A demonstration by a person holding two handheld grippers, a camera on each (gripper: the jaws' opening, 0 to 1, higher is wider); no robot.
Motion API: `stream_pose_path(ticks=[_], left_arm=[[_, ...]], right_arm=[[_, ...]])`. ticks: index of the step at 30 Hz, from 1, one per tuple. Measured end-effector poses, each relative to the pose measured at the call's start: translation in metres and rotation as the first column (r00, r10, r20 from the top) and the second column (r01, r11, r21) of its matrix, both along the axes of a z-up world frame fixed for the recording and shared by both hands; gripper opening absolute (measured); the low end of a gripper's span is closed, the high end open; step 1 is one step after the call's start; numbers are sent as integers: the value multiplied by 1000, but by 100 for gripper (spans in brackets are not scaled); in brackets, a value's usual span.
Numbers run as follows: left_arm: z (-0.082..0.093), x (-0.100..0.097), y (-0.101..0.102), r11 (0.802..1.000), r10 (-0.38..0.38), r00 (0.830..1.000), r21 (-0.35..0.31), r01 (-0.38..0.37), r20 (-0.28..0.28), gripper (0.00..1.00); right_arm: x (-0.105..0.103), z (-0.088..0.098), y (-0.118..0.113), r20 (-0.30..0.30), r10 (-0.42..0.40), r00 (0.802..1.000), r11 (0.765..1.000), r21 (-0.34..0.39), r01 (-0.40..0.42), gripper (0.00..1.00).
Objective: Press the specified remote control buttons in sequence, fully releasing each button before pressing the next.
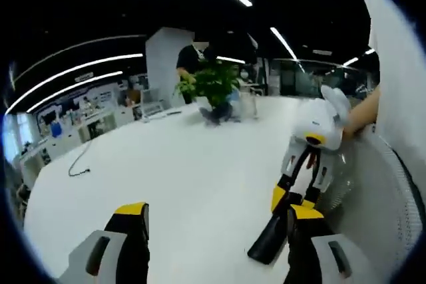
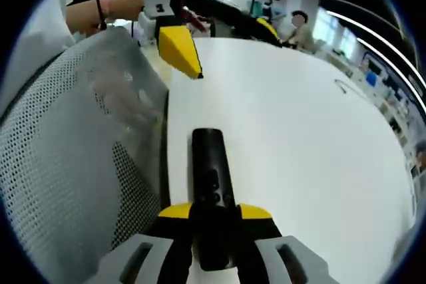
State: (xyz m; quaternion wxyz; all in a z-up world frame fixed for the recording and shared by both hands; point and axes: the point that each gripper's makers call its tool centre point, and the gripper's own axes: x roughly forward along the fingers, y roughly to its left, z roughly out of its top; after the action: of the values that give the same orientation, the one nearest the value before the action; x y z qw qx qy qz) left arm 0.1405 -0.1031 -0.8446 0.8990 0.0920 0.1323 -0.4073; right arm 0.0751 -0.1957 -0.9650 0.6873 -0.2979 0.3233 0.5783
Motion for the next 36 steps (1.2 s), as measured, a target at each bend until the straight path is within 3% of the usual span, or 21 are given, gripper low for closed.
stream_pose_path(ticks=[3,6,7,10,12,14,16,19,21,22,24,28,36], left_arm=[[20,5,21,988,127,991,-91,-122,50,92],[30,6,32,977,186,977,-128,-172,107,99],[34,5,41,965,235,964,-149,-215,127,100],[36,3,49,948,292,946,-170,-268,140,100],[39,1,57,932,346,923,-178,-316,171,100],[46,0,59,923,375,898,-187,-337,231,100],[50,-1,60,911,401,881,-213,-354,252,100],[54,0,63,908,404,874,-231,-349,268,100],[53,2,63,911,389,884,-252,-327,260,100],[52,1,62,904,394,891,-268,-333,224,100],[55,0,55,909,373,899,-285,-304,232,100],[48,0,54,920,359,906,-248,-304,223,100],[50,0,62,891,389,904,-320,-322,176,100]], right_arm=[[1,-1,1,-4,-7,1000,1000,3,7,21],[1,-1,1,-5,-11,1000,1000,6,11,21],[0,-1,1,-5,-11,1000,1000,6,11,21],[0,-1,1,-7,-11,1000,1000,9,11,21],[0,-1,1,-8,-13,1000,1000,10,13,21],[0,-1,1,-17,-32,999,999,18,32,21],[1,-2,1,-17,-36,999,999,20,37,21],[0,-2,1,-17,-37,999,999,22,38,21],[0,-2,1,-17,-35,999,999,24,35,21],[0,-2,1,-17,-34,999,999,26,35,21],[0,-2,1,-15,-33,999,999,30,34,21],[0,-2,1,-7,-34,999,999,24,34,21],[1,-3,2,-16,-52,999,997,47,53,22]])
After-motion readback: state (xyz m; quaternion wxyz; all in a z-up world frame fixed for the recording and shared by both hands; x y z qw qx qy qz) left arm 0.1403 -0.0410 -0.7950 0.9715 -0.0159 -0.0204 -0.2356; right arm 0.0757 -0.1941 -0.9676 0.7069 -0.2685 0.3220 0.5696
